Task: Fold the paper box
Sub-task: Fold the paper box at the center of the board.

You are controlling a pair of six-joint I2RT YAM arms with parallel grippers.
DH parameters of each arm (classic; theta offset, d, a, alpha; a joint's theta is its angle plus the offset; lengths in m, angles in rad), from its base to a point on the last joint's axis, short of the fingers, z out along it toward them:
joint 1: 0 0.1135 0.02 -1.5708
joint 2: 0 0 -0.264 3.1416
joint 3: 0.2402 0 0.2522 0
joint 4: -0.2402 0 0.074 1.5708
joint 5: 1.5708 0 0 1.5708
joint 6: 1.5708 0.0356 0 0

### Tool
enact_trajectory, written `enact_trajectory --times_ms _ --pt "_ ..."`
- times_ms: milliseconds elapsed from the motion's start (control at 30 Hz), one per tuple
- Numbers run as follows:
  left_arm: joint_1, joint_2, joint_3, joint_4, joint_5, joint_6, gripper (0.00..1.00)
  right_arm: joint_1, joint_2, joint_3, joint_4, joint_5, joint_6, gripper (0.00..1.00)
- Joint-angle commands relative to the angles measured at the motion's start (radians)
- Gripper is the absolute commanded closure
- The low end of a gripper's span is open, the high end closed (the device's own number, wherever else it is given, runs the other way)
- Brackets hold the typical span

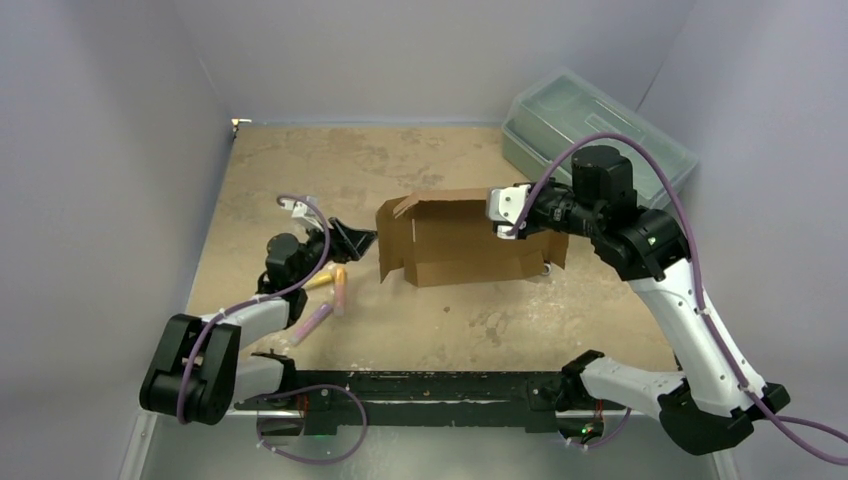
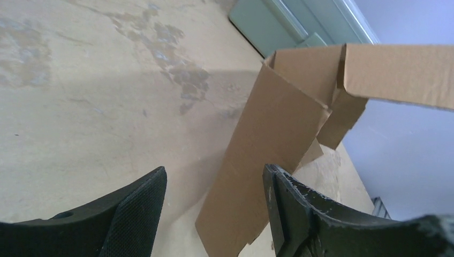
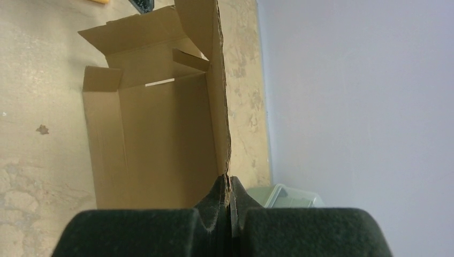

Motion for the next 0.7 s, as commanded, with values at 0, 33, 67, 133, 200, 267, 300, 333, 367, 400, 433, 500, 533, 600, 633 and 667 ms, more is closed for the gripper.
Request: enact_trajectory --times_ms 0,33,67,133,200,267,300,333,367,400,433,500,533,600,633,667 --pt "-0.048 -0.011 0.003 -0.006 0.027 0.049 0.35 0.003 -0.021 -0.001 0.007 -0.025 0.025 1.00" --pt "-0.054 -0.012 -0.001 -0.002 0.028 0.050 0.35 0.004 -0.021 0.001 0.005 -0.031 0.026 1.00" --pt "-0.056 -0.013 -0.008 0.003 0.026 0.050 0.35 0.004 -0.021 0.003 0.000 -0.039 0.026 1.00" --pt "-0.058 -0.008 -0.010 0.008 0.024 0.051 0.35 0.003 -0.023 0.007 -0.018 -0.064 0.025 1.00" --pt "-0.061 0.008 -0.004 0.014 0.030 0.054 0.35 0.004 -0.028 0.006 -0.039 -0.092 0.023 1.00" --pt "-0.067 0.031 0.010 0.017 0.036 0.062 0.35 0.004 -0.033 0.002 -0.047 -0.108 0.027 1.00" --pt "-0.072 0.042 0.016 0.021 0.039 0.067 0.35 0.004 -0.035 -0.001 -0.048 -0.109 0.029 1.00" --pt "-0.079 0.051 0.022 0.021 0.040 0.071 0.36 0.004 -0.036 -0.005 -0.047 -0.109 0.031 1.00" --pt "-0.087 0.059 0.030 0.022 0.041 0.074 0.36 0.004 -0.038 -0.008 -0.047 -0.107 0.033 1.00" --pt "-0.098 0.068 0.037 0.023 0.043 0.081 0.36 0.004 -0.038 -0.011 -0.045 -0.105 0.036 1.00" --pt "-0.108 0.073 0.045 0.021 0.046 0.087 0.36 0.004 -0.039 -0.014 -0.039 -0.101 0.042 1.00" --pt "-0.125 0.078 0.053 0.018 0.054 0.098 0.36 0.004 -0.038 -0.021 -0.028 -0.092 0.049 1.00" --pt "-0.131 0.076 0.051 0.021 0.055 0.103 0.36 0.003 -0.038 -0.022 -0.024 -0.090 0.051 1.00" --pt "-0.141 0.073 0.048 0.021 0.052 0.110 0.35 0.004 -0.036 -0.024 -0.021 -0.089 0.056 1.00" --pt "-0.146 0.074 0.050 0.021 0.051 0.113 0.35 0.003 -0.034 -0.024 -0.021 -0.092 0.057 1.00" --pt "-0.149 0.076 0.051 0.019 0.050 0.115 0.35 0.004 -0.035 -0.023 -0.021 -0.095 0.058 1.00"
